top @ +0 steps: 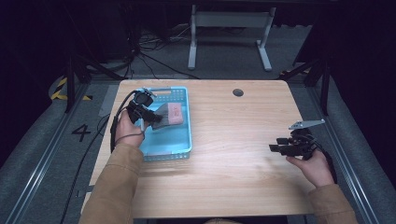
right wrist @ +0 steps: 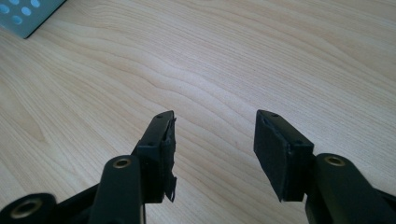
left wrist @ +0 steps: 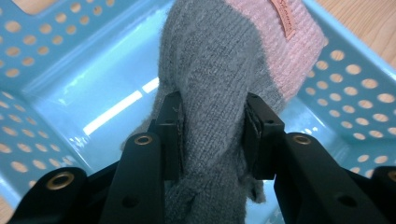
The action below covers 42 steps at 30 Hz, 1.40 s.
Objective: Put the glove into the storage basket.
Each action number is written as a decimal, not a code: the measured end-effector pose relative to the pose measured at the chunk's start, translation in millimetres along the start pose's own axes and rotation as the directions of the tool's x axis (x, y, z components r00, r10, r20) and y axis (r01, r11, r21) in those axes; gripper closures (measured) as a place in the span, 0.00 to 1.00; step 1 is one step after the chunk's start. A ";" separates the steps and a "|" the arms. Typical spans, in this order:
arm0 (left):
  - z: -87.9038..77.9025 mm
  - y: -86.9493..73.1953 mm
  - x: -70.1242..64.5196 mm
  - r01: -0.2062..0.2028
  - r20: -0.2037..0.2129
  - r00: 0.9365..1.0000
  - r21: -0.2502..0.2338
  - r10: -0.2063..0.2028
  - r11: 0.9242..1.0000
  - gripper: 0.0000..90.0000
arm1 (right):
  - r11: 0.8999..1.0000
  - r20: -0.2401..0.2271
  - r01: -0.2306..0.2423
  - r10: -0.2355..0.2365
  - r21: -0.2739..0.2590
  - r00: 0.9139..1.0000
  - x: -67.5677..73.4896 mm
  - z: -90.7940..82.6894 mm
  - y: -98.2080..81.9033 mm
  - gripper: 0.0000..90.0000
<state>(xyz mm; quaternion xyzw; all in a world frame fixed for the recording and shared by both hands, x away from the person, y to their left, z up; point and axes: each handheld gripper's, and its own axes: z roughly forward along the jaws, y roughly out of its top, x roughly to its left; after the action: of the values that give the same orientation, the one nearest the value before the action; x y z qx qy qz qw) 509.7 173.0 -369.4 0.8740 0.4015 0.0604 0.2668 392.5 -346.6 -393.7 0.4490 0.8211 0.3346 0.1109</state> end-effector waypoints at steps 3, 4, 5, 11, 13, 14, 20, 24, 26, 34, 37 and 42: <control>7.0 0.3 2.3 0.011 0.008 1.000 0.020 -0.011 1.000 0.71 | 1.000 -0.004 0.003 -0.003 0.000 1.000 0.1 0.0 -0.7 0.54; 9.2 0.5 3.2 0.013 0.012 1.000 0.023 -0.014 1.000 0.71 | 1.000 -0.003 0.002 -0.002 0.000 1.000 0.2 -0.1 -0.9 0.54; 11.6 0.6 3.6 0.017 0.015 1.000 0.026 -0.017 1.000 0.71 | 1.000 -0.003 0.000 0.000 0.001 1.000 0.3 -0.2 -1.2 0.54; 22.5 2.2 4.4 0.014 0.026 1.000 0.050 -0.016 0.999 0.71 | 1.000 0.003 0.000 0.000 -0.001 1.000 -0.1 -1.6 -3.4 0.54; 26.2 2.7 4.3 0.017 0.029 0.999 0.057 -0.019 0.998 0.71 | 1.000 0.002 -0.002 0.002 -0.001 1.000 -0.3 -2.2 -4.0 0.54; 28.3 3.0 4.5 0.017 0.030 0.999 0.066 -0.019 0.998 0.71 | 1.000 0.002 -0.003 0.003 -0.002 1.000 -0.4 -2.2 -4.2 0.54; 39.9 2.8 5.2 0.026 0.038 0.999 0.098 -0.030 0.995 0.70 | 1.000 -0.003 0.004 -0.004 0.000 1.000 0.4 -1.2 -4.5 0.54; 45.7 2.0 6.7 0.038 0.045 0.998 0.106 -0.043 0.994 0.70 | 1.000 -0.004 0.006 -0.006 0.001 1.000 0.8 -0.7 -4.5 0.53; 47.6 2.0 7.0 0.038 0.047 0.998 0.110 -0.043 0.993 0.69 | 1.000 -0.004 0.005 -0.005 -0.002 1.000 0.8 -0.7 -4.3 0.53; 51.0 2.2 6.5 0.038 0.037 0.998 0.122 -0.043 0.992 0.68 | 1.000 -0.010 0.012 -0.012 -0.004 1.000 2.2 -0.8 -2.9 0.53; 52.0 3.2 5.5 0.033 0.030 0.999 0.123 -0.037 0.992 0.67 | 1.000 -0.007 0.012 -0.012 -0.005 1.000 2.0 -1.1 -3.1 0.53; 53.6 3.4 5.4 0.035 0.022 0.999 0.126 -0.038 0.991 0.66 | 1.000 -0.007 0.013 -0.013 -0.008 1.000 2.1 -1.7 -3.3 0.53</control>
<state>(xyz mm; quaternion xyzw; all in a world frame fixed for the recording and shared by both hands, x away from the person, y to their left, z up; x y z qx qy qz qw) 532.8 152.7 -413.8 0.8823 0.4171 0.0194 0.2174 388.3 -346.9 -394.3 0.4422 0.8230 0.3386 0.1118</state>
